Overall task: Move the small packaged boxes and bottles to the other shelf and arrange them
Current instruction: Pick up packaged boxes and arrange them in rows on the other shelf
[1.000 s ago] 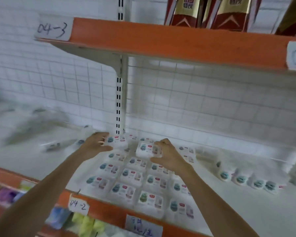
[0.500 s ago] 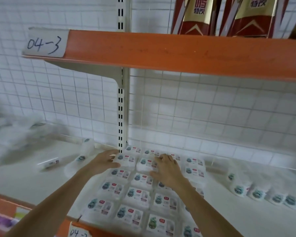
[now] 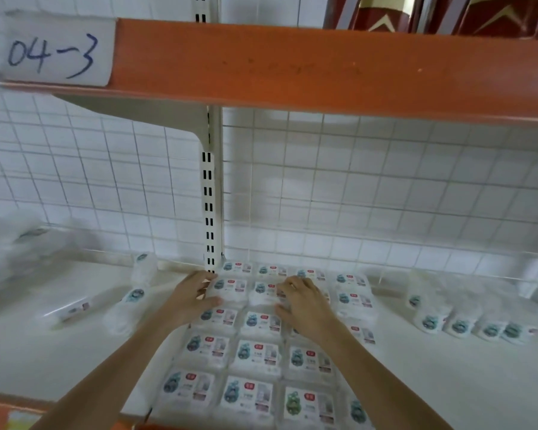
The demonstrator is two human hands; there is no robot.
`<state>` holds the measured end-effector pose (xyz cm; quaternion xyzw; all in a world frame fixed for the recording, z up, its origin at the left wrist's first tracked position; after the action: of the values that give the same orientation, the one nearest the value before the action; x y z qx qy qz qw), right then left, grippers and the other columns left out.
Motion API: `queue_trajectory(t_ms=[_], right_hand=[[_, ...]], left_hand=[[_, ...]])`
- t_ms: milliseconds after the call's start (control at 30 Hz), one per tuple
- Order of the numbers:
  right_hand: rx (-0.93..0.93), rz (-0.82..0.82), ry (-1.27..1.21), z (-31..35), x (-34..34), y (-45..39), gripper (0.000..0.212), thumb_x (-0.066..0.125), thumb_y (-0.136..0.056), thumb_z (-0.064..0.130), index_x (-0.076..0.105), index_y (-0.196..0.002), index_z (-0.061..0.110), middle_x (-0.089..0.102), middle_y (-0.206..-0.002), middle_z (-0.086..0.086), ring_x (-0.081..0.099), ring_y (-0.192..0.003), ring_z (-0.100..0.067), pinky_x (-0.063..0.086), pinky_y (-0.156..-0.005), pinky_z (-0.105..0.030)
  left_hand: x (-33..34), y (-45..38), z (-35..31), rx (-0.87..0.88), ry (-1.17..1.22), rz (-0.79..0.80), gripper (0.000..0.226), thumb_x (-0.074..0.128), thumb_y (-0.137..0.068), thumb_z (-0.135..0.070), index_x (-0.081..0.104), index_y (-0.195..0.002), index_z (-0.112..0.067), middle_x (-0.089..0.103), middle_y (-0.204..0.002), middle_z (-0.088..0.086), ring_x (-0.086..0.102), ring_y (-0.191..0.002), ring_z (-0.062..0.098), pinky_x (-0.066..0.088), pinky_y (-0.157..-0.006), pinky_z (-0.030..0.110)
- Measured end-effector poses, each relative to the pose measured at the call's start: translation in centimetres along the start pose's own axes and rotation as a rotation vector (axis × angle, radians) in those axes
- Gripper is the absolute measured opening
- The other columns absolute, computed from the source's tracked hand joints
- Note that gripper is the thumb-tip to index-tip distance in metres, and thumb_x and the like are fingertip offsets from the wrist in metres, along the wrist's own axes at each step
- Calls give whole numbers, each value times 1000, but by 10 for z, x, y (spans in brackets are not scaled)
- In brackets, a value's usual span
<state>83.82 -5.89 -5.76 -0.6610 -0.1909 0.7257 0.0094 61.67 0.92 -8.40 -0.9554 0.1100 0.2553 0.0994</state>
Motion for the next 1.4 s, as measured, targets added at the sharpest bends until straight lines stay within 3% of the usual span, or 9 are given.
queue_trajectory(t_ms=[200,333,533,733,833,933,1000,1200,1400], right_hand=[[16,-88,-28,3,1,2,31,80,-66,22,68,-93,11,66,-90,-5,66,-82,-23,57,-79,-38],[77,19,-25,8,-4,5,34,53,-91,28,53,-121,11,53,-123,-7,47,-118,-24,35,-105,-34],[157,79,-27,19,-31,29,59,45,-95,40,24,-146,20,15,-155,-1,16,-142,-22,21,-113,-39],[126,-11,-25,30,-76,104,46,40,-95,41,42,-137,21,42,-141,2,40,-127,-16,35,-102,-30],[130,-25,-42,38,-86,160,63,21,-83,55,52,-128,24,54,-128,5,50,-116,-16,42,-93,-30],[125,-28,-52,49,-80,214,52,33,-82,50,63,-114,23,64,-111,4,61,-101,-19,50,-81,-32],[101,-16,-65,61,-73,244,45,36,-82,49,65,-108,26,65,-105,7,64,-94,-17,53,-75,-31],[-2,168,-174,129,-40,293,47,36,-86,49,52,-125,28,52,-129,10,49,-119,-13,41,-96,-29],[-197,271,-292,238,-10,293,53,31,-87,54,49,-128,26,50,-130,8,46,-120,-14,39,-97,-29]], left_hand=[[1,-4,2,61,-132,-3,46,74,-76,-14,52,-116,-14,49,-119,0,55,-108,18,46,-92,29],[3,-2,-6,52,-189,40,59,72,-78,-16,43,-129,-10,43,-129,3,48,-111,15,40,-89,24],[-5,20,-27,81,-286,-14,71,66,-84,-20,25,-142,-12,34,-138,14,45,-122,28,39,-97,34],[-17,95,-67,331,-449,-146,33,61,-87,-20,56,-118,-12,57,-112,4,58,-99,17,43,-82,24],[-14,148,-75,422,-597,-154,26,61,-86,-22,62,-111,-15,61,-105,-1,63,-88,16,49,-75,28],[-8,204,-74,457,-704,-175,24,55,-80,-33,66,-97,-20,65,-89,-5,66,-70,12,51,-58,25],[-4,242,-69,419,-756,-174,31,43,-74,-40,65,-90,-24,65,-81,-10,64,-63,8,48,-50,19],[-7,360,-22,210,-808,-133,29,45,-73,-40,61,-92,-24,66,-79,-6,65,-60,14,47,-45,20],[-63,464,14,-90,-839,-196,33,56,-86,-29,59,-117,-19,61,-116,0,61,-102,20,48,-77,29]])
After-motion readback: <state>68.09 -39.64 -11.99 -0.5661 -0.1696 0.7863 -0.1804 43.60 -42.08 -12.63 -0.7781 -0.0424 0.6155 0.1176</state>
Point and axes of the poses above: each hand's wrist, its own y-axis away from the middle knuckle, its own x-axis out of the palm, z = x × y, the point moved 6 cm from there along -y, towards the middle knuckle
